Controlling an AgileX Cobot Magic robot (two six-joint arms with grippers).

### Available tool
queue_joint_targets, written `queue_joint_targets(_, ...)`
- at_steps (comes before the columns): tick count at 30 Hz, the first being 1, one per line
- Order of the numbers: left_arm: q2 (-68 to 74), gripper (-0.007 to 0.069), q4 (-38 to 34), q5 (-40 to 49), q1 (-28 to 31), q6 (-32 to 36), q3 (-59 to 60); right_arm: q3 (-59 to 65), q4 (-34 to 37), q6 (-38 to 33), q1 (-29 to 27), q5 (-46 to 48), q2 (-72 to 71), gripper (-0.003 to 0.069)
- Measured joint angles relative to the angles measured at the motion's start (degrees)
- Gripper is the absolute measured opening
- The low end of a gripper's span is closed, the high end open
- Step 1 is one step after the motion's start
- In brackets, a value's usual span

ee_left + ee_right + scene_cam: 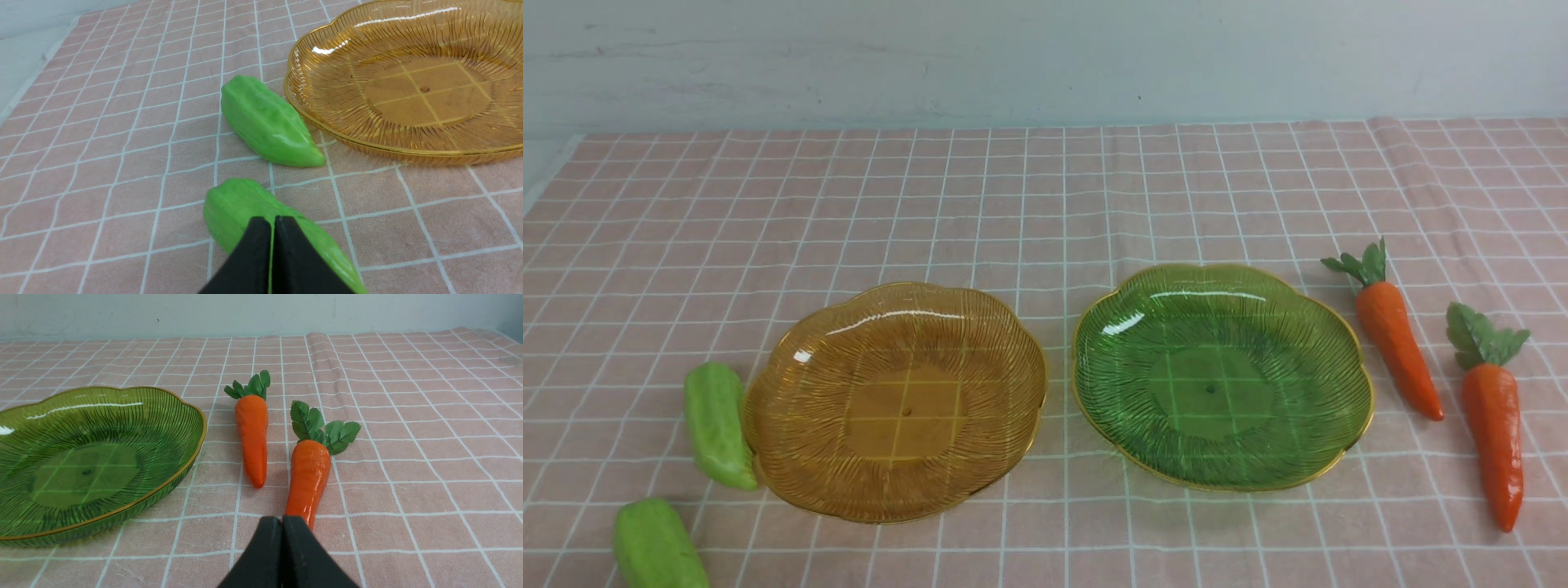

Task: Put different types of vegetables on the plate.
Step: 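Put the green cucumber next to the left plate into that plate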

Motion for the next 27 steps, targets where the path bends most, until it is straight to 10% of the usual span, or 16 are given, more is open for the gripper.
queue_joint_targets(20, 0.0, -0.0003, -37.0, -37.7, 0.0, -17.2, 0.0, 0.3, 25.1, 5.0, 0.0, -20.3, 0.0, -0.0017)
queue_joint_targets(27, 0.8, -0.0003, -37.4, -29.4, 0.0, -13.0, -11.1, 0.3, 25.2, 5.1, 0.0, -25.0, 0.0, -0.0017)
